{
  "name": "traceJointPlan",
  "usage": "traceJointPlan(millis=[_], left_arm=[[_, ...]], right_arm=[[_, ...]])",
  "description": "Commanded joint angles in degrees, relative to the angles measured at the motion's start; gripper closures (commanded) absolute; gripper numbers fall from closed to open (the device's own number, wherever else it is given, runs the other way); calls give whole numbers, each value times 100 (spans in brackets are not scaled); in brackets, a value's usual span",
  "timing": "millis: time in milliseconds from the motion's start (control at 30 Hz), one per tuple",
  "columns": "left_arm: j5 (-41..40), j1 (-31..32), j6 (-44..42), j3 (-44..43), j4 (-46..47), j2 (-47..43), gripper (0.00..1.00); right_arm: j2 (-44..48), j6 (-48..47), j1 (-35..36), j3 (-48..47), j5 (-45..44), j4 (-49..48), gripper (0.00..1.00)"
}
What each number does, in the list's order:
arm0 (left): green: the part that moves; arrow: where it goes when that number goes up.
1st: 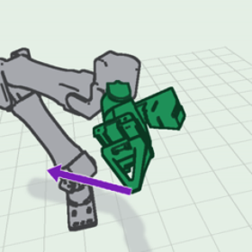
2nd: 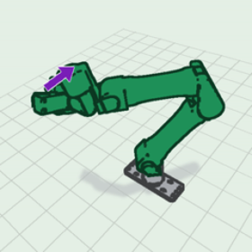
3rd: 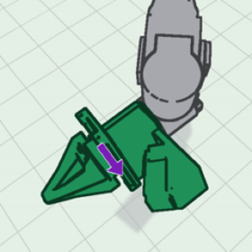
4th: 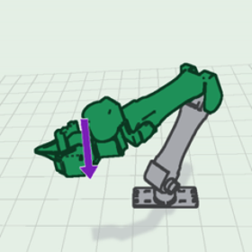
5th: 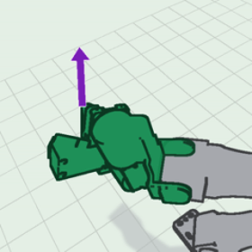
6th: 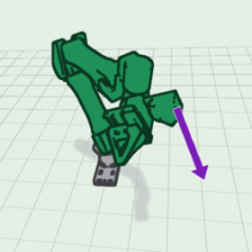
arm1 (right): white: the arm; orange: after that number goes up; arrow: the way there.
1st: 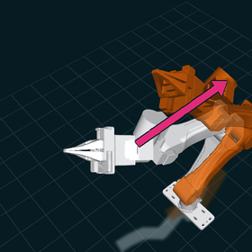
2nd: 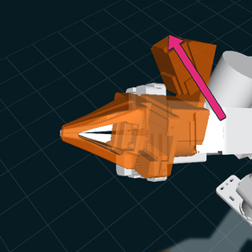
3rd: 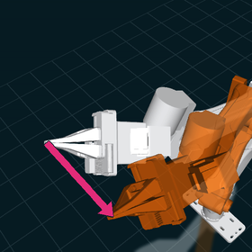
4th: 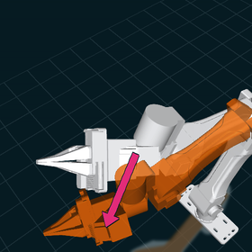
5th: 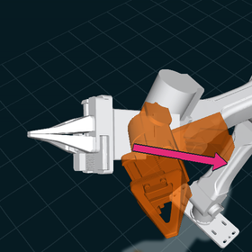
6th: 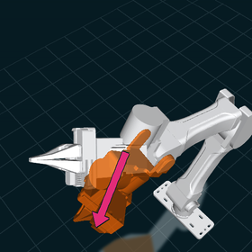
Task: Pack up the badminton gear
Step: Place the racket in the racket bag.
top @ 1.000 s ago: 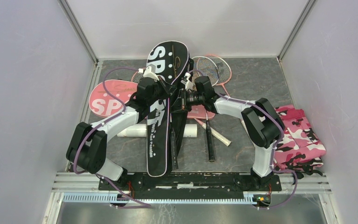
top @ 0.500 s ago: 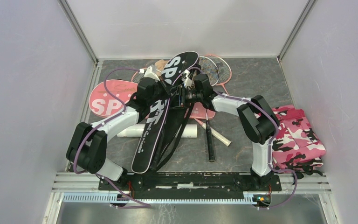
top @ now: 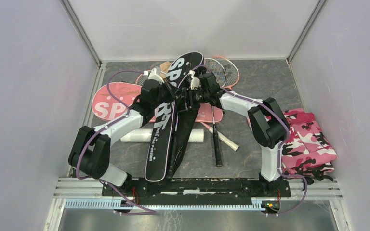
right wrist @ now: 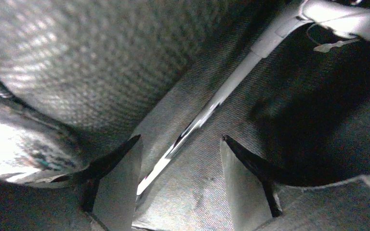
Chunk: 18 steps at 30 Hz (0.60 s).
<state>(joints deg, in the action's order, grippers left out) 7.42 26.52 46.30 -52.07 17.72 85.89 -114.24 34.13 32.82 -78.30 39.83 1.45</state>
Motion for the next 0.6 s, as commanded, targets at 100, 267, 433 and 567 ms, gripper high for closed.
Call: traceJointPlan(millis=[100, 267, 433, 567], left_arm=[[435, -13, 186, -127, 92, -203, 98], [377, -66, 139, -158, 92, -197, 98], [343, -68, 125, -226, 68, -153, 98], [331, -68, 129, -264, 54, -130, 98]], right_arm=[[382, -1005, -3, -232, -144, 386, 34], [631, -1195, -4, 138, 266, 264, 33], [992, -960, 44, 744, 554, -296, 32], [1075, -734, 185, 1055, 620, -639, 34]])
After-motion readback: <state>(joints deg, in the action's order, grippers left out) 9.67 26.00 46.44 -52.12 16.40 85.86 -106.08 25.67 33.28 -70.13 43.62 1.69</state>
